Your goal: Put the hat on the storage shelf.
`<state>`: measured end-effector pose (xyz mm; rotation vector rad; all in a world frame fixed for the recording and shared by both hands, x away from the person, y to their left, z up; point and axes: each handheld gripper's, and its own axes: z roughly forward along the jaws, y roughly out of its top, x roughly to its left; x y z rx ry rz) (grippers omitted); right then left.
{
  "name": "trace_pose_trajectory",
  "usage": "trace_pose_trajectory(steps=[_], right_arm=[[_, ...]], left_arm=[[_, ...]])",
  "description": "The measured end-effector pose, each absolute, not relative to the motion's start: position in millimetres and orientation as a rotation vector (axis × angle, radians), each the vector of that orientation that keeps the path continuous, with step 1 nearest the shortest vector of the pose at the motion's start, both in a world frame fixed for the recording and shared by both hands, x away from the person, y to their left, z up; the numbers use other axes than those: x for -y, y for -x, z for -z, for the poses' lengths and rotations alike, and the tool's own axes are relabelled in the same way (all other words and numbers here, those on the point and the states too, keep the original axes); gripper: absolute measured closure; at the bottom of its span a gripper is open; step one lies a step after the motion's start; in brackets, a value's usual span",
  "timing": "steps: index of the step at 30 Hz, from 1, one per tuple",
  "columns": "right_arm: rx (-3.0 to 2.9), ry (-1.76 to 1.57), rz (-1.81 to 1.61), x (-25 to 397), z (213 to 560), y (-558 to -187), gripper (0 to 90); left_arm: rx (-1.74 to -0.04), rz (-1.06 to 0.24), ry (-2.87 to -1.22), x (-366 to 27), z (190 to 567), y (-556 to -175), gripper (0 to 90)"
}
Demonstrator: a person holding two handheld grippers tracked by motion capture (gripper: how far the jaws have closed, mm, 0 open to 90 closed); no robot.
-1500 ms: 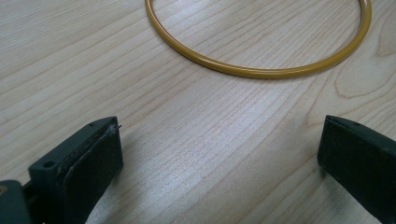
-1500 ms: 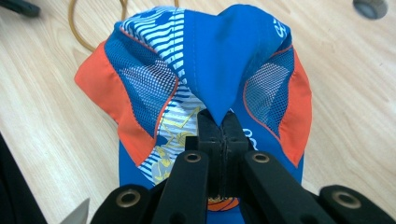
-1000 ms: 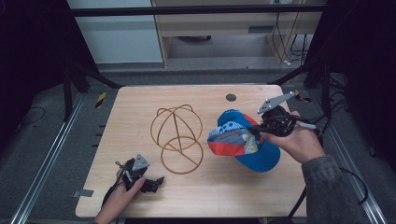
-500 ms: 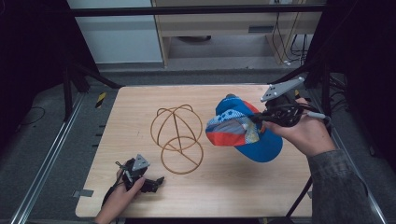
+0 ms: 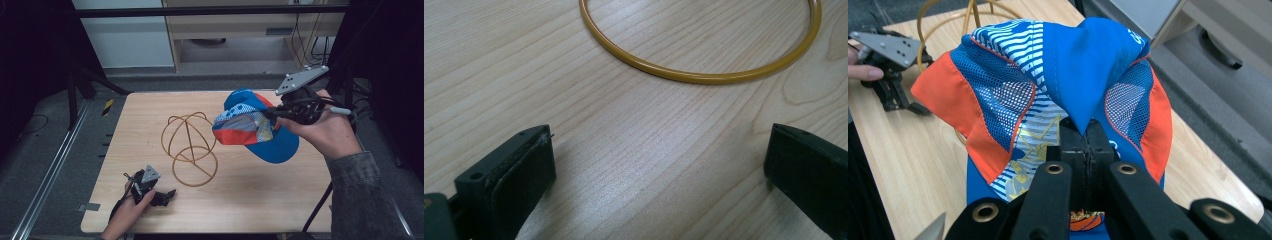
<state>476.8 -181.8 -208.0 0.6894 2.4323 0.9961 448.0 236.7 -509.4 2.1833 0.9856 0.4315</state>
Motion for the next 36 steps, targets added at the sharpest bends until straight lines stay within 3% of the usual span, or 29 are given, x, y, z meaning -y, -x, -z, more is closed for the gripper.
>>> trace_pose_trajectory(steps=[19, 36], right_arm=[[-2.417, -0.574, -1.062, 125, 178, -495, 90.0], [-2.46, -0.46, -1.085, 71, 182, -505, 90.0]], left_arm=[[-0.986, -0.434, -2.181, -237, 509, -448, 0.0], [-0.984, -0.435, -2.182, -237, 510, -448, 0.0]])
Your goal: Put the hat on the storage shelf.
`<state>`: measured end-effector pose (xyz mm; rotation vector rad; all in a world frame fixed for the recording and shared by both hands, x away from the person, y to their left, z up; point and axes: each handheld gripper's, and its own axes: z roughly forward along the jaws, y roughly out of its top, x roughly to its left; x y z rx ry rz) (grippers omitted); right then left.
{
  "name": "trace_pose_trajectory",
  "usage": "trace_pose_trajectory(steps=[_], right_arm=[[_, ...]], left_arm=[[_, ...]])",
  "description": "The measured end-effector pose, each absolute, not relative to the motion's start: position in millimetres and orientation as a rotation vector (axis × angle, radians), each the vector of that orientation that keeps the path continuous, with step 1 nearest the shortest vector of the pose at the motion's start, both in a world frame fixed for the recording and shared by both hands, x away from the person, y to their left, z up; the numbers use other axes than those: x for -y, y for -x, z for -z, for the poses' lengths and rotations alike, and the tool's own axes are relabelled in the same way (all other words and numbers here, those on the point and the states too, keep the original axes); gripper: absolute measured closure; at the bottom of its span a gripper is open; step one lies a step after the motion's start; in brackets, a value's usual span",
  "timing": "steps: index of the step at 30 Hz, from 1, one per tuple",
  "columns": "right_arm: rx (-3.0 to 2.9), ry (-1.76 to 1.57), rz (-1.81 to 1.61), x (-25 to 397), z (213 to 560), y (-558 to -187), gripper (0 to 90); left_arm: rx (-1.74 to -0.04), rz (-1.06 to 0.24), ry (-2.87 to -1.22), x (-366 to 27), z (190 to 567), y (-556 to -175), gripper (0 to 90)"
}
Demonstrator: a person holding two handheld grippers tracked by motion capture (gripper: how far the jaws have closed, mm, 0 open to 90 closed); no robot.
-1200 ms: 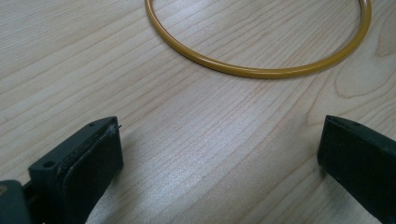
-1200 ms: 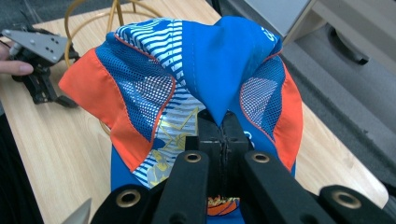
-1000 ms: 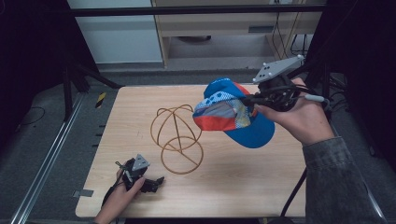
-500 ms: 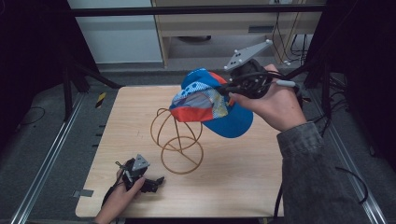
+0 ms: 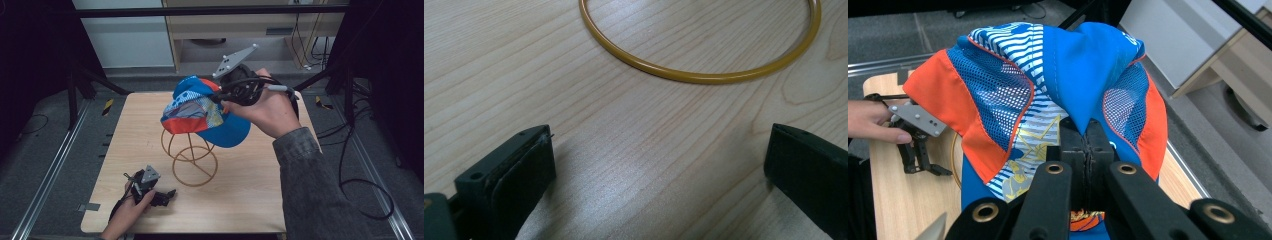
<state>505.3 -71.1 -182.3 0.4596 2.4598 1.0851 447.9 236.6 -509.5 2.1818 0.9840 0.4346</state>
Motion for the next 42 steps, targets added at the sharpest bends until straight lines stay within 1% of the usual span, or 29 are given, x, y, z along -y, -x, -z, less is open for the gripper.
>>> trace_pose_trajectory(steps=[9, 28, 33, 42], right_arm=[[-2.494, -0.413, -1.041, 42, 180, -515, 90.0], [-2.55, -0.39, -0.979, 12, 183, -528, 90.0], [-2.558, -0.372, -0.976, 5, 188, -529, 90.0], [-2.593, -0.384, -0.98, -4, 209, -535, 90.0]], left_arm=[[-0.984, -0.434, -2.182, -237, 509, -448, 0.0], [-0.979, -0.43, -2.186, -236, 509, -447, 0.0], [-0.98, -0.43, -2.185, -236, 509, -447, 0.0], [-0.97, -0.427, -2.189, -237, 509, -447, 0.0]])
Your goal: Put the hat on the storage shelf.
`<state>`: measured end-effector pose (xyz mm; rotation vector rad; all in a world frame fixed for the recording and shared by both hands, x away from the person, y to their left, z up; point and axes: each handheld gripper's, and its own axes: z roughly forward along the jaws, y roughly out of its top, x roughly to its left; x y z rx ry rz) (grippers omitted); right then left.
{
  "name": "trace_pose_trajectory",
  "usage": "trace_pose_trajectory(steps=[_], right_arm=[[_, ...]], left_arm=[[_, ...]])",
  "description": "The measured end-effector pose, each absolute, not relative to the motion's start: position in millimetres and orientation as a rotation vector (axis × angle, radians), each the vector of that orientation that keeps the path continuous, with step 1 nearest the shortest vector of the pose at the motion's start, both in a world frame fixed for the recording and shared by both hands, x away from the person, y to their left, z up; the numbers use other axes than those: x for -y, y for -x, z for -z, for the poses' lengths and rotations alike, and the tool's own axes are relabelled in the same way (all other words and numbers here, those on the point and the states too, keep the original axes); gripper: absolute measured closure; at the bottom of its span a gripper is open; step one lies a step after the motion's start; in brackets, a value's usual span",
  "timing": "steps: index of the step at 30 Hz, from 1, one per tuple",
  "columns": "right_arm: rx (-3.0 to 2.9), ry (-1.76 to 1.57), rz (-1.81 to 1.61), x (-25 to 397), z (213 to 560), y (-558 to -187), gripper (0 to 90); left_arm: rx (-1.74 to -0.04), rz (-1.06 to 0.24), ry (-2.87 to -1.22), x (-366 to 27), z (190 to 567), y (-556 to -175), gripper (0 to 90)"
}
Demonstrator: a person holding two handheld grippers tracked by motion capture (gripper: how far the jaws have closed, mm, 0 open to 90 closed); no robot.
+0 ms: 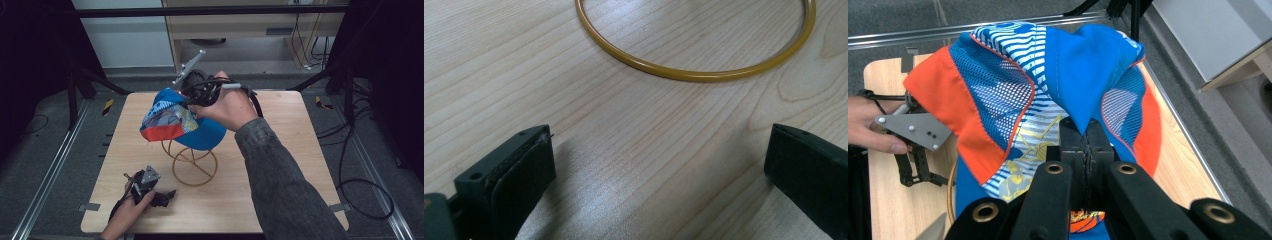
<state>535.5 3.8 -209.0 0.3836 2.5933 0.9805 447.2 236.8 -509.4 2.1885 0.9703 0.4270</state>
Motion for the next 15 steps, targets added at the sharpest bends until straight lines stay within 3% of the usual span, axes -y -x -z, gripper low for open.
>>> trace_pose_trajectory(steps=[15], right_arm=[[-2.625, -0.366, -0.988, -21, 222, -537, 90.0]], left_arm=[[-0.973, -0.429, -2.187, -237, 509, -447, 0.0]])
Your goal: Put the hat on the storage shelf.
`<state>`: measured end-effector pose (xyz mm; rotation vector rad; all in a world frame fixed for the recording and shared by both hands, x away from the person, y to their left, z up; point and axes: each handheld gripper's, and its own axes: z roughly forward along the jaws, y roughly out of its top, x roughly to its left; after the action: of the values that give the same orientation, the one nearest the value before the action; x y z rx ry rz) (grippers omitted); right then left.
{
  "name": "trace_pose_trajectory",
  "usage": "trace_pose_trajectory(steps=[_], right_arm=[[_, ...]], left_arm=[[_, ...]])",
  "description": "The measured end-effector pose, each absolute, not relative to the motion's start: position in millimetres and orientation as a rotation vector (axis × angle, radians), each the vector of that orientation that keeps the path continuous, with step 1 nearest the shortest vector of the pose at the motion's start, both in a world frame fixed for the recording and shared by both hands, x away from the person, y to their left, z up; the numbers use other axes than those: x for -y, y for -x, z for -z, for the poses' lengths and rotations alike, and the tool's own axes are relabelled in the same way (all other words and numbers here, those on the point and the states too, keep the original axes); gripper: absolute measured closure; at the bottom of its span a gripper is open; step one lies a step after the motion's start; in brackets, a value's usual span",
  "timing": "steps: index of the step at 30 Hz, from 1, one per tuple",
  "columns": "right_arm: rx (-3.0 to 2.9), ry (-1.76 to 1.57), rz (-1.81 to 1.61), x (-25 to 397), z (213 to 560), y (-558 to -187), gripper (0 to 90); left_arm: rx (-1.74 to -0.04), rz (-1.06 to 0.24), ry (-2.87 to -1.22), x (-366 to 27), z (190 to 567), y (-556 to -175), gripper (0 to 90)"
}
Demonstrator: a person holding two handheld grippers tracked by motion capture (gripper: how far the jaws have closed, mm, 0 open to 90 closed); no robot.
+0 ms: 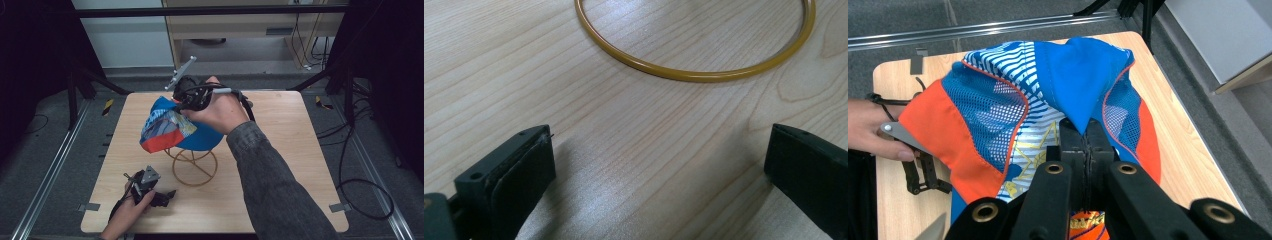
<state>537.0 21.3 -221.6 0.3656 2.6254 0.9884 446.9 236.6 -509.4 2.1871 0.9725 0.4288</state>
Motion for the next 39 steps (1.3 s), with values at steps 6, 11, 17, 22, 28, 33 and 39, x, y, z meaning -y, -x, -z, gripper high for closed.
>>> trace_pose_trajectory(steps=[6, 11, 17, 22, 28, 33, 39], right_arm=[[-2.641, -0.349, -0.976, -27, 225, -535, 89.9], [-2.648, -0.344, -0.961, -28, 225, -535, 89.7], [-2.654, -0.345, -0.954, -28, 228, -536, 89.1], [-2.658, -0.338, -0.953, -29, 230, -536, 88.9], [-2.658, -0.339, -0.959, -30, 231, -536, 87.4], [-2.654, -0.347, -0.966, -28, 232, -536, 85.5], [-2.643, -0.363, -0.986, -27, 231, -535, 78.7]], left_arm=[[-0.971, -0.429, -2.19, -237, 509, -447, 0.0], [-0.971, -0.427, -2.189, -237, 509, -447, 0.0], [-0.969, -0.428, -2.187, -237, 509, -447, 0.0], [-0.972, -0.427, -2.186, -237, 510, -447, 0.0], [-0.972, -0.427, -2.186, -237, 510, -447, 0.0], [-0.971, -0.427, -2.186, -237, 510, -447, 0.0], [-0.971, -0.427, -2.185, -237, 510, -447, 0.0]])
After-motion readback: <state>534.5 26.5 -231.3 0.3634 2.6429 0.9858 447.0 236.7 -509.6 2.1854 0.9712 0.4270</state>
